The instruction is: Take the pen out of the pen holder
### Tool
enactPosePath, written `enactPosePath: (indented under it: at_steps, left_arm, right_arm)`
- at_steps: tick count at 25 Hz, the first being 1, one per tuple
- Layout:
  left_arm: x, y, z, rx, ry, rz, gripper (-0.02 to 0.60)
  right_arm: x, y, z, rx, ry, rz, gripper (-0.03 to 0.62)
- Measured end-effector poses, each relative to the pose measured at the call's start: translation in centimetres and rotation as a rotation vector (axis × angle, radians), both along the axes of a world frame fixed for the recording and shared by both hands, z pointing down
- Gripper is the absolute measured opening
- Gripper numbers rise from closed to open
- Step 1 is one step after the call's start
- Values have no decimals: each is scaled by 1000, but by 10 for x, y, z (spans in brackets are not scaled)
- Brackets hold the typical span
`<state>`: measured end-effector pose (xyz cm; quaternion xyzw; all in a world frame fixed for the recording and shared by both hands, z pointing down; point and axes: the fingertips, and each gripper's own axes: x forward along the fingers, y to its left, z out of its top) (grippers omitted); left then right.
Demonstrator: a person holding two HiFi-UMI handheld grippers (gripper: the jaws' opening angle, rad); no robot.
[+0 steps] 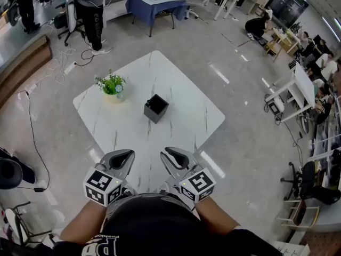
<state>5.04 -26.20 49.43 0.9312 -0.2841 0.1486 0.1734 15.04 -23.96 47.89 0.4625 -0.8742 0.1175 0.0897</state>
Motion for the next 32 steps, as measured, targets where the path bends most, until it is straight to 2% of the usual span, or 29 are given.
enactPosePath:
  at_steps: [17,26,32]
  left_arm:
    - [-10,4,7,-11,-2,-29,57]
    - [-25,6,17,-38,-16,-75,57]
    - [-34,7,20,-54,-18,-111,57]
  right_arm:
    - [0,-10,13,-12,56,-15,52]
    - [11,-61,40,-31,143,4,52]
    - [15,-105,58,-62,153,23,52]
